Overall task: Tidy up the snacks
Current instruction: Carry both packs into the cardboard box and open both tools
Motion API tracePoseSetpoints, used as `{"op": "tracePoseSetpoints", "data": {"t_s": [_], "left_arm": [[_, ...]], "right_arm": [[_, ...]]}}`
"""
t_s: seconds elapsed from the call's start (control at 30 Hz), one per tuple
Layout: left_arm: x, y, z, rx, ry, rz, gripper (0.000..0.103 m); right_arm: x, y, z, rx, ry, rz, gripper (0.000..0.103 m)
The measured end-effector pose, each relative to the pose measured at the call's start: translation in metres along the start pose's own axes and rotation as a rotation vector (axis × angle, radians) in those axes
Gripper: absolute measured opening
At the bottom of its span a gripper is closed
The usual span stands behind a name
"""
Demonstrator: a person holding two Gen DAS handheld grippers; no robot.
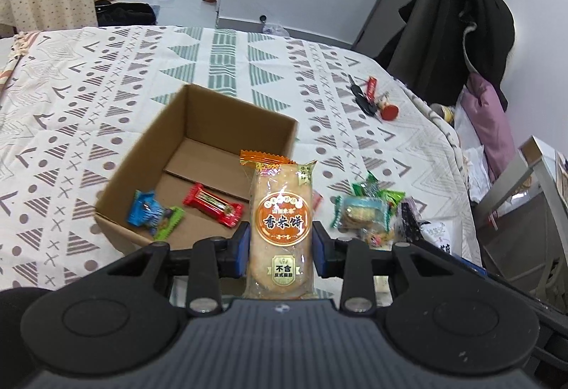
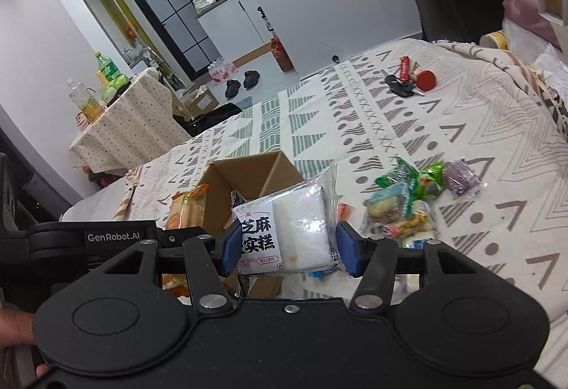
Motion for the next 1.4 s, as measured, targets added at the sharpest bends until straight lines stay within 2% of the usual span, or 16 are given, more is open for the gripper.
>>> {"op": "tracePoseSetpoints", "data": {"t_s": [0.53, 0.8, 1.0, 1.2, 1.23, 1.37, 1.4], "left_arm": [[0.036, -0.058, 0.003, 0.008, 0.029, -0.045, 0.034], [0.044, -0.074, 0.026, -0.018, -0.002, -0.04, 0.034], [0.045, -0.086, 0.034, -0.002, -0.026, -0.053, 0.038], [0.047, -0.099, 0.029, 0.014, -0.039, -0.065, 0.046], [0.047, -0.101, 0.027, 0.023, -0.037, -0.067, 0.05], [0.047, -0.106, 0.021, 0.052, -0.03, -0.063, 0.065], [0.046, -0.106, 0.02, 0.055, -0.031, -0.063, 0.071]], "right_arm": [[0.003, -0.048, 0.038, -0.007, -0.031, -0.04, 0.054], [0.001, -0.064, 0.062, -0.02, -0.061, -0.055, 0.054], [-0.001, -0.071, 0.075, -0.025, -0.084, -0.051, 0.054], [-0.003, -0.085, 0.086, 0.0, -0.104, -0.049, 0.055], [-0.003, -0.087, 0.087, 0.005, -0.111, -0.05, 0.06], [-0.002, -0.088, 0.084, 0.004, -0.108, -0.042, 0.062], [-0.001, -0.086, 0.082, 0.0, -0.107, -0.037, 0.065]]}}
Point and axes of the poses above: each gripper's, at about its wrist camera, not at the fingertips, and z roughly the way its jaws point, y to its right, x to its top, the point moved 3 cm from there along z, roughly the way its jaws point, and after that the axes turned 5 degrees about y, right-handed, at the moved point
